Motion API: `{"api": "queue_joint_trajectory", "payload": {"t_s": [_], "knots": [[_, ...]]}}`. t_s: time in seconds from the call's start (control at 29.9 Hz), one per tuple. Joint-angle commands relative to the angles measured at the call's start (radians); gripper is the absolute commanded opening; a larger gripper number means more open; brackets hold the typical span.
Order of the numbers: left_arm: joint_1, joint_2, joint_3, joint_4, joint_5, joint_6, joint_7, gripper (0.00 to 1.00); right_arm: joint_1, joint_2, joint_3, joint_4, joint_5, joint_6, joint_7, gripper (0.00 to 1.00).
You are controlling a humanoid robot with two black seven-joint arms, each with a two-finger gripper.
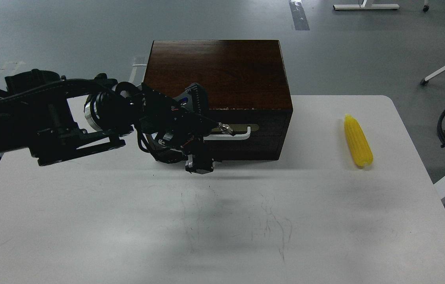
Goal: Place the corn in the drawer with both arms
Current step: 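Reach the left gripper to the white drawer handle and grasp it, then pull the drawer handle toward the robot with the left gripper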
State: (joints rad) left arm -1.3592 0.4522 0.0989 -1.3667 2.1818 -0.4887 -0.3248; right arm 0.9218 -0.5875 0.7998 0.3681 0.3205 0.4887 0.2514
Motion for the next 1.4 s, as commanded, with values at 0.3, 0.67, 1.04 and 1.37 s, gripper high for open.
{"api": "queue_joint_trajectory", "payload": {"t_s": [0.3, 0.67, 1.04, 1.37], "knots": [[0.003, 0.002, 0.030, 0.000, 0.000, 0.000, -0.016, 0.89, 0.000, 0.000, 0.002, -0.001, 0.000, 0.000, 0.000, 1.00], [-0.017, -0.013, 0.041, -0.015, 0.000, 0.000, -0.054, 0.89, 0.000, 0.002, 0.002, -0.001, 0.000, 0.000, 0.000, 1.00], [-0.028, -0.038, 0.041, -0.041, 0.000, 0.000, -0.092, 0.89, 0.006, 0.000, 0.009, -0.052, 0.002, 0.000, 0.002, 1.00], [-0.037, -0.035, 0.041, -0.087, 0.000, 0.000, -0.128, 0.89, 0.008, 0.000, 0.009, -0.055, 0.002, 0.000, 0.002, 1.00]]}}
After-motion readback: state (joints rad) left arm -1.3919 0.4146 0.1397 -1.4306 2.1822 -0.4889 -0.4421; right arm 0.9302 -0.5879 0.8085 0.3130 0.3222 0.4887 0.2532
